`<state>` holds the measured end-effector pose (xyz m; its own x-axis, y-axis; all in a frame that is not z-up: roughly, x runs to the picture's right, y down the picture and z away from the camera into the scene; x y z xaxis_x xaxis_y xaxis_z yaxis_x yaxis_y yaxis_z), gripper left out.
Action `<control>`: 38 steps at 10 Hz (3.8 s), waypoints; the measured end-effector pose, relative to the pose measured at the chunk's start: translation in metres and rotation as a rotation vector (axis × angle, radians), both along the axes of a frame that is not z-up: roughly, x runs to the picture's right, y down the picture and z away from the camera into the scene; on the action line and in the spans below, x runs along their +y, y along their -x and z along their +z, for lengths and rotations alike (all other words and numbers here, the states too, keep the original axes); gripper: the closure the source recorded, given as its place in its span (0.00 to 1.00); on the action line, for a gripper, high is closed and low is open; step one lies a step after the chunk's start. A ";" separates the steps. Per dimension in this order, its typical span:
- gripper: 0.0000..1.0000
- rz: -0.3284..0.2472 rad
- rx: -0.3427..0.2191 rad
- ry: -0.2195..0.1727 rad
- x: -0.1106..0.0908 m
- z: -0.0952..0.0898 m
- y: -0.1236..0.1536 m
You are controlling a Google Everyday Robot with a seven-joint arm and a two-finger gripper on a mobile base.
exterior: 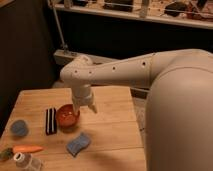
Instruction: Pick up the ceramic cup
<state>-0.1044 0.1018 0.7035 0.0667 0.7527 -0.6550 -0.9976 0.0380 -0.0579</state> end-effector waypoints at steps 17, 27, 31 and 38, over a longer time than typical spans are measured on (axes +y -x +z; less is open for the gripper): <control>0.35 -0.438 -0.336 -0.021 -0.049 0.020 0.248; 0.35 -0.575 -0.522 0.067 0.007 0.063 0.294; 0.35 -0.635 -0.562 0.058 0.024 0.063 0.298; 0.35 -0.720 -0.614 0.032 0.043 0.061 0.337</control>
<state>-0.4414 0.1450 0.7643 0.8481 0.3785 -0.3708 -0.5297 0.6217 -0.5770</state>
